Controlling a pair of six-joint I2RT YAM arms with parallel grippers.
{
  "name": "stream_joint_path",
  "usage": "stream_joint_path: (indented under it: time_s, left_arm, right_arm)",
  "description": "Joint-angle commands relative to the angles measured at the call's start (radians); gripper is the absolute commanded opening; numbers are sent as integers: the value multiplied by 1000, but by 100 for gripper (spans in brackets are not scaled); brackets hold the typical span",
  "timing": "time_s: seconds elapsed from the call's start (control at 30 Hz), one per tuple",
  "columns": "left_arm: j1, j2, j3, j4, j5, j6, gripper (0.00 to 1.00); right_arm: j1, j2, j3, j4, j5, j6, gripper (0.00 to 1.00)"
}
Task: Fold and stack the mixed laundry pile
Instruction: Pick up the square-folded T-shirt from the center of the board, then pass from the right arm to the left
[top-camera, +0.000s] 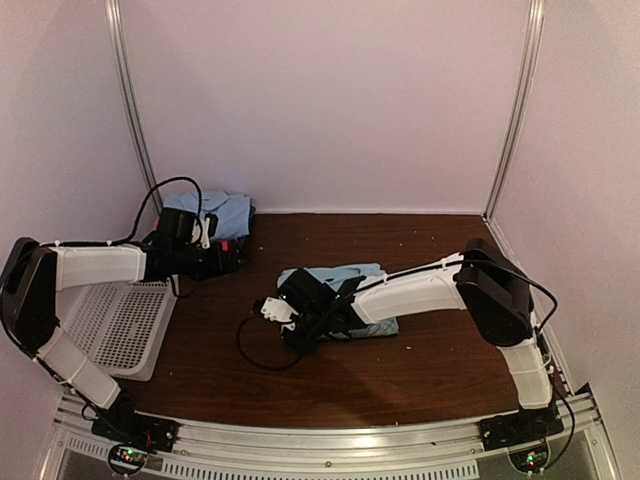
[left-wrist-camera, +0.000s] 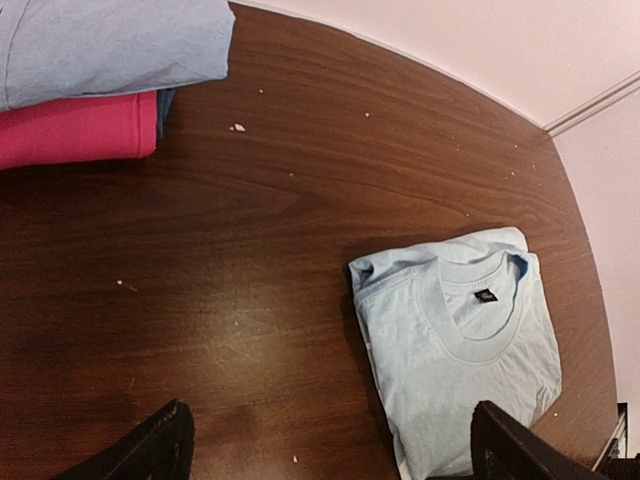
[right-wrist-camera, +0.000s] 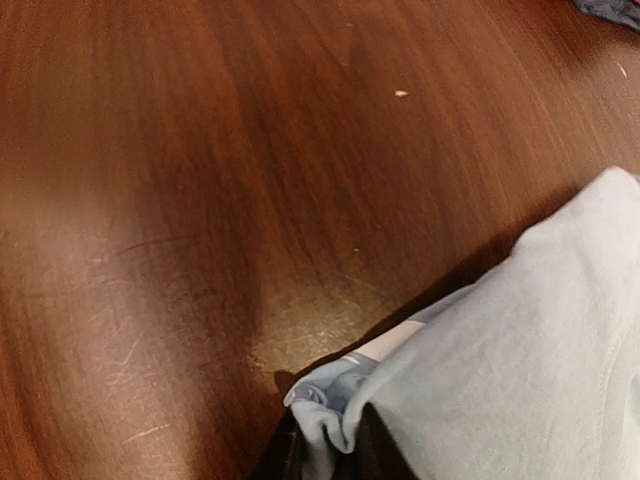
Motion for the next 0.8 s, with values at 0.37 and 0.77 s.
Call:
stream_joint_path:
  time_s: [0.37,0.77]
  left_arm:
    - [-80,172,-25,216,118,-103,98]
    - [-135,371,38,434,181,-274,98]
  right_arm:
    - [-56,-110,-74,154,127,-17,0]
    - [-81,-140,-86,168,62,-18,0]
